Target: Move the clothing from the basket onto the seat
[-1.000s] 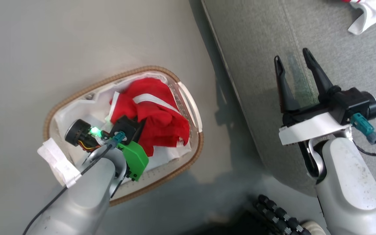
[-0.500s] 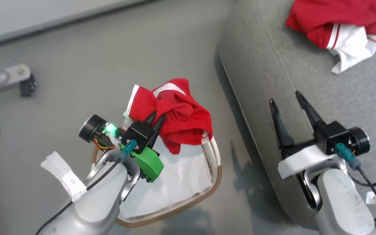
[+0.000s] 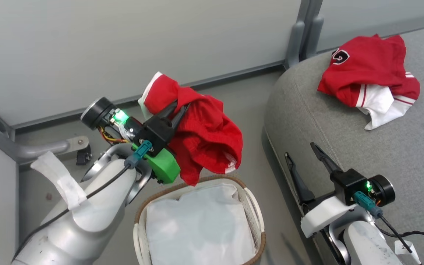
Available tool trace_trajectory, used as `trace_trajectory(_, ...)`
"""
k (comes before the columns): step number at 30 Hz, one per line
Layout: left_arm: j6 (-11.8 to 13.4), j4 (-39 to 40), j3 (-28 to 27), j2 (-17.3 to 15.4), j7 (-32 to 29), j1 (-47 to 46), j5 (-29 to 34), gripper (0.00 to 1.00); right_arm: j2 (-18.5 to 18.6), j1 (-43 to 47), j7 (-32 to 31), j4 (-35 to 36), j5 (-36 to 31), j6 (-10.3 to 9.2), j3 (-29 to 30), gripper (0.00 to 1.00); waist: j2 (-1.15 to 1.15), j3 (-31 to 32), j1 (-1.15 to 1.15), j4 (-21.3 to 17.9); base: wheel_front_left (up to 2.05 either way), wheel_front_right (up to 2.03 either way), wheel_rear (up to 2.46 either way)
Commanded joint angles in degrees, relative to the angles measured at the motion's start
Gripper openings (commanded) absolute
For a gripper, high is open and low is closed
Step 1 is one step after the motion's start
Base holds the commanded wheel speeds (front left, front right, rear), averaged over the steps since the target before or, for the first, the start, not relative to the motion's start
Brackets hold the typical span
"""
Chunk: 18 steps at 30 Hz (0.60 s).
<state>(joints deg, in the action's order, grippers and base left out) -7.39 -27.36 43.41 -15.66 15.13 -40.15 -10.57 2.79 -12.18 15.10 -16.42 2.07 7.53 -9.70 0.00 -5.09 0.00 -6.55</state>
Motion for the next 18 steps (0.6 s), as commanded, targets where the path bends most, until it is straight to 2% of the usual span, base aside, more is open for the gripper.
trace_trajectory(1, -0.1, 0.41, 0.56, -0.6, 0.03, -1.37, -0.64, 0.0, 0.21, 0.98, 0.1, -0.04, 0.56, -0.08, -0.61, 1.0, 0.0, 5.46, 0.0, 2.09, 0.0, 0.0, 0.0)
trace_trajectory(9, -0.14, -0.58, 3.86, -1.63, -0.03, -4.87, -3.72, 0.0, 0.19, 0.19, 0.1, 1.5, 4.11, -0.07, -5.67, 1.0, 0.0, 7.1, 0.0, 2.45, 0.0, 0.0, 0.0)
trace_trajectory(18, -0.09, -1.73, 6.9, -0.41, -0.11, -6.15, -5.78, 0.0, 0.21, -2.15, 0.1, 3.03, 7.06, -0.07, -11.68, 1.0, 0.0, 7.51, 0.0, 3.94, 0.0, 0.0, 0.0)
